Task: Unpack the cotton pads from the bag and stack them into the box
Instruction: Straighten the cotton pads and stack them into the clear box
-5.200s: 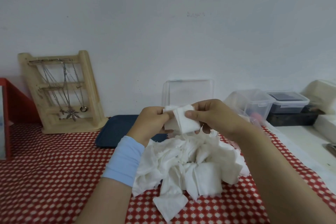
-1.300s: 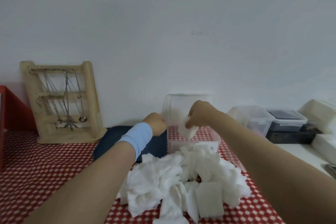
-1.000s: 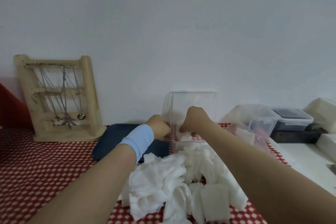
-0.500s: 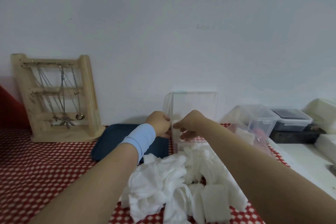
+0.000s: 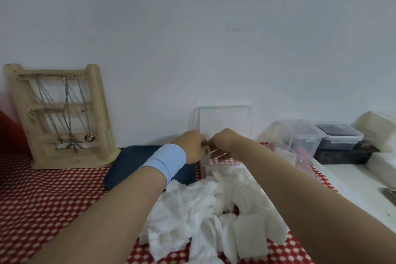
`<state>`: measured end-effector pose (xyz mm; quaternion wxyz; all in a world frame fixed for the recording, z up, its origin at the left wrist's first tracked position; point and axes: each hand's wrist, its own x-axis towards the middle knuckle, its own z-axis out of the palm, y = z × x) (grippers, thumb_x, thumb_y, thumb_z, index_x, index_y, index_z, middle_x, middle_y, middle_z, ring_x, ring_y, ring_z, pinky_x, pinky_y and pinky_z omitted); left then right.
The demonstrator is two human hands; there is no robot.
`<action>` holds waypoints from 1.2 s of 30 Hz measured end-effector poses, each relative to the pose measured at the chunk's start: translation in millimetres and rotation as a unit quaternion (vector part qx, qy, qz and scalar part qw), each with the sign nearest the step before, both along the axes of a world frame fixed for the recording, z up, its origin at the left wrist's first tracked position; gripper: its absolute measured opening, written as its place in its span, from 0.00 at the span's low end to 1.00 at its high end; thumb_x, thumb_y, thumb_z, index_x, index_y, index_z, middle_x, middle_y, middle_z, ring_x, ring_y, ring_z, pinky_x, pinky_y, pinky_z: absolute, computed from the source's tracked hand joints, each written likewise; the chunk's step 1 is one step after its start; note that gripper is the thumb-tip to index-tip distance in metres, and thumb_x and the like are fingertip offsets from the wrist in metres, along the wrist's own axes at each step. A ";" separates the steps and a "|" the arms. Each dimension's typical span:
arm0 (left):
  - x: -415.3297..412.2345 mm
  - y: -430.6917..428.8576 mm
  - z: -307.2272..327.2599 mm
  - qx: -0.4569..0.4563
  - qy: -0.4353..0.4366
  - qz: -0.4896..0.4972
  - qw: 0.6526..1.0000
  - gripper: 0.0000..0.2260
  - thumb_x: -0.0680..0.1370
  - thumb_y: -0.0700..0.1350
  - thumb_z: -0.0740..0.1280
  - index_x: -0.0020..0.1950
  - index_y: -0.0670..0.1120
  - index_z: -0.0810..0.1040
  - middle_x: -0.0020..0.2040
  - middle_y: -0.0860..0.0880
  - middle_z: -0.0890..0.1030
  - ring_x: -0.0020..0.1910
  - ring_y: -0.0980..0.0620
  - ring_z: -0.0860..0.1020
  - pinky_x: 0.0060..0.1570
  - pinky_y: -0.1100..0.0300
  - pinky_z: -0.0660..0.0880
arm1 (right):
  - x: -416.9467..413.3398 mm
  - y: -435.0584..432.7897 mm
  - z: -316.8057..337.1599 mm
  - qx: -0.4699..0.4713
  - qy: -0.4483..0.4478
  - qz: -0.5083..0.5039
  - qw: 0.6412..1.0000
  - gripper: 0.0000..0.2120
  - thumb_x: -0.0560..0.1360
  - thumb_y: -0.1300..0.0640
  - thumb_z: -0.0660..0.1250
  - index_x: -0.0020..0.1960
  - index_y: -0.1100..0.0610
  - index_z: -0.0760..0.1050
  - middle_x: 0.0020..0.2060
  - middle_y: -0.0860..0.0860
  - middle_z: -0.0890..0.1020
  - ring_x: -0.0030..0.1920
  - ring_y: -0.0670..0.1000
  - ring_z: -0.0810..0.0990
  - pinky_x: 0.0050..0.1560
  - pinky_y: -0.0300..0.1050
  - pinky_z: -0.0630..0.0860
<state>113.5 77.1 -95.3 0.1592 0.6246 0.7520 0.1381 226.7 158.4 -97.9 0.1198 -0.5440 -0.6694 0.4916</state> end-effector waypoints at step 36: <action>-4.8 -110.0 2.6 0.094 -0.344 0.047 0.933 0.03 0.79 0.44 0.71 0.50 0.48 0.85 0.46 0.49 0.88 0.44 0.52 0.85 0.46 0.61 0.80 | 62.4 -87.4 22.0 0.066 0.212 0.200 0.954 0.15 0.76 0.61 0.72 0.62 0.55 0.81 0.46 0.50 0.86 0.43 0.48 0.83 0.43 0.42 0.77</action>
